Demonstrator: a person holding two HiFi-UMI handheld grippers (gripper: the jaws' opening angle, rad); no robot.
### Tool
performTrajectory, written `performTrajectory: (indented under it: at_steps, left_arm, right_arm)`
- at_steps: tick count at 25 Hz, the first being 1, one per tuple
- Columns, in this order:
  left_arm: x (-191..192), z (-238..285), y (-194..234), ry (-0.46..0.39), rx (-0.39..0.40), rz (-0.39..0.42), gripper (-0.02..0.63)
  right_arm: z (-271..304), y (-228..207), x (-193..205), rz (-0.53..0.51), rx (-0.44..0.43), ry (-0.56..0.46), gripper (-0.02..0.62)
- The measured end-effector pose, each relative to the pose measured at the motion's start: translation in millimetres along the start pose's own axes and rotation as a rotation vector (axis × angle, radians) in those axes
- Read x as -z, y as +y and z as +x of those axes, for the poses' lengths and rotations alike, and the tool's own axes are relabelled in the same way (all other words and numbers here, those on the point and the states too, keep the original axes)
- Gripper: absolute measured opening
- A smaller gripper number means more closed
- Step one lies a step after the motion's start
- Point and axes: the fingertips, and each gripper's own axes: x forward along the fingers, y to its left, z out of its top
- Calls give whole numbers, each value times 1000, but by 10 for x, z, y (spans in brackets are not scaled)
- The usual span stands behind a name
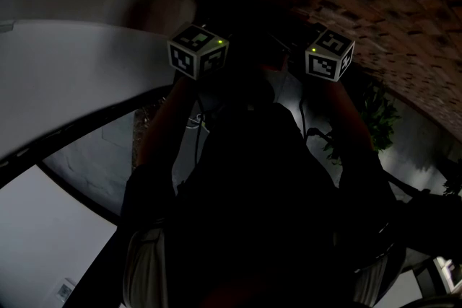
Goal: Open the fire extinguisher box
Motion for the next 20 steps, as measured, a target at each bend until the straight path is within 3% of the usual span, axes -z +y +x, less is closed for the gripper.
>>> performTrajectory:
  at_steps: [6, 10, 14, 20]
  left_arm:
    - [-378, -202, -242, -16, 88, 137, -2]
    - [-633, -355, -394, -47, 113, 181, -5]
    - [-946, -511, -550, -151, 157, 159, -6]
    - [-1053, -609, -596, -141, 93, 260, -8]
  right_arm:
    - [-30, 295, -295, -81, -30, -3, 0]
    - [-59, 512, -552, -129, -43, -45, 2]
    - [-107, 714, -819, -164, -67, -103, 2]
    - [-78, 795, -910, -151, -118, -89, 3]
